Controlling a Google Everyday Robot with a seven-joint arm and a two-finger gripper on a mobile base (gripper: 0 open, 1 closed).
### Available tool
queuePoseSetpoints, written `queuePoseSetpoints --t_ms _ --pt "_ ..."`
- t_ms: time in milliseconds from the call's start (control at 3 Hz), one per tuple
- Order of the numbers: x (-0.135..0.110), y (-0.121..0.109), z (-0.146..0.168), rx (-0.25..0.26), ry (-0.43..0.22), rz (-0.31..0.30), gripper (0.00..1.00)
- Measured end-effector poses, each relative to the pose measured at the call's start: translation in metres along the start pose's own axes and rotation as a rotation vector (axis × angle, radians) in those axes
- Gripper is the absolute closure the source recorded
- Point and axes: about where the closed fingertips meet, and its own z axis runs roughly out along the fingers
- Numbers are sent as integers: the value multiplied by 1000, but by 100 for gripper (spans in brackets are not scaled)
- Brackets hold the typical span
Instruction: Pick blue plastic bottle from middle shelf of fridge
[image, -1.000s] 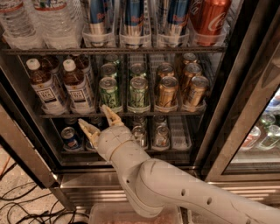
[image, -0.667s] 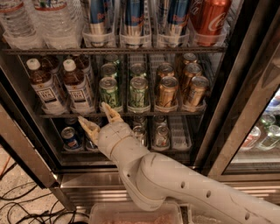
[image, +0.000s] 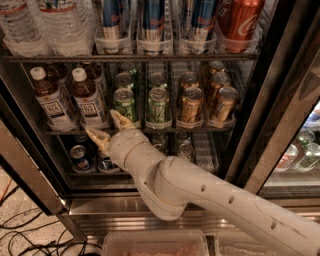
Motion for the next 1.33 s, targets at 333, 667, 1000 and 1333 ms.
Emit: queuePoseSetpoints --t_ms 333,667,1000,1333 --pt "-5 -6 14 -10 -19 1 39" --pt "-11 -13 26 -8 -33 -2 38" --pt "-16 -19 42 -14 -34 -8 39" --pt "-14 -22 56 -27 -21 -10 39"
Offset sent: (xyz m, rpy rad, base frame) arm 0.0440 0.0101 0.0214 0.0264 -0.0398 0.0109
